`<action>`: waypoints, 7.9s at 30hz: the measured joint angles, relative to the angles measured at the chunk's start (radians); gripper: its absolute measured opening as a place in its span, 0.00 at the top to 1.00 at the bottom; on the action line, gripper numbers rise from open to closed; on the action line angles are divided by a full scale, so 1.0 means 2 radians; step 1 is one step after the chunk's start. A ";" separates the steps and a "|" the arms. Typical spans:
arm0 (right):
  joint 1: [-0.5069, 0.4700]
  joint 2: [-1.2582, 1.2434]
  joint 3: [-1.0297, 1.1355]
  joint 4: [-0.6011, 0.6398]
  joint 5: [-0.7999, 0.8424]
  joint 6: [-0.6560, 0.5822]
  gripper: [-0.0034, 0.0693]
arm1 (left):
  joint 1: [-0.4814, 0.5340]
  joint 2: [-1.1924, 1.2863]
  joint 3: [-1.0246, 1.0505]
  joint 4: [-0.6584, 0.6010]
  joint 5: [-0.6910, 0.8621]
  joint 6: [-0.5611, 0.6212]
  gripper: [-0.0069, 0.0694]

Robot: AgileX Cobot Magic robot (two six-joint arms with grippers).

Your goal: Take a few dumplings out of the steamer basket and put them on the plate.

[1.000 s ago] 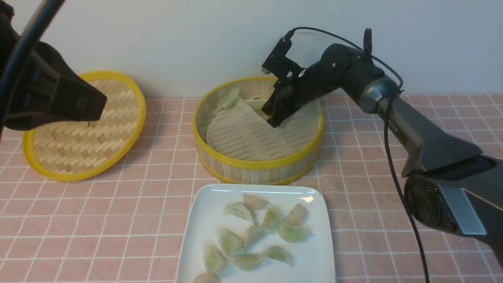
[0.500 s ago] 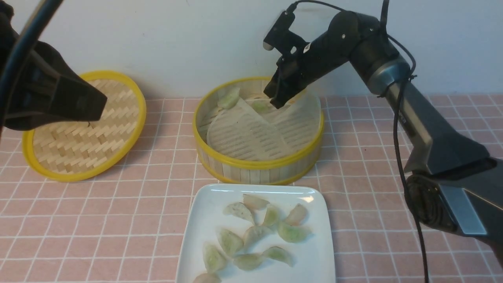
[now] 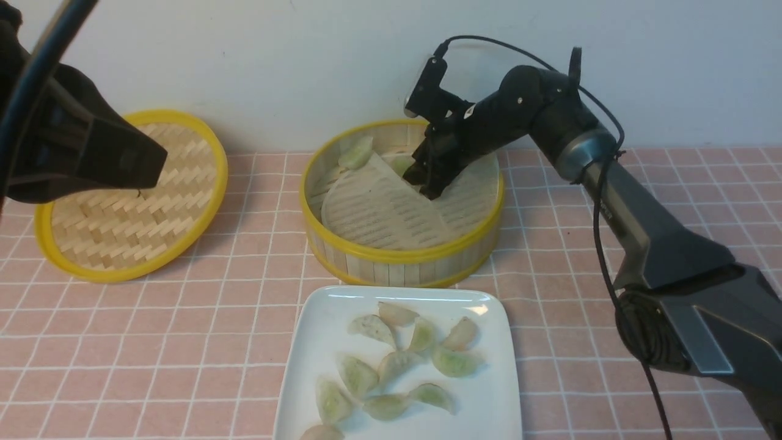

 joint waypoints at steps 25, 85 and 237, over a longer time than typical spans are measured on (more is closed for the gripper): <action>-0.004 0.019 -0.002 0.016 -0.049 -0.012 0.96 | 0.000 0.000 0.000 0.010 0.000 -0.001 0.92; -0.004 0.015 -0.011 0.024 0.032 0.059 0.52 | 0.000 0.000 0.000 0.022 0.000 -0.013 0.92; 0.134 -1.445 1.273 -0.695 -0.378 1.029 0.97 | 0.093 -0.449 0.534 0.007 -0.434 0.043 0.92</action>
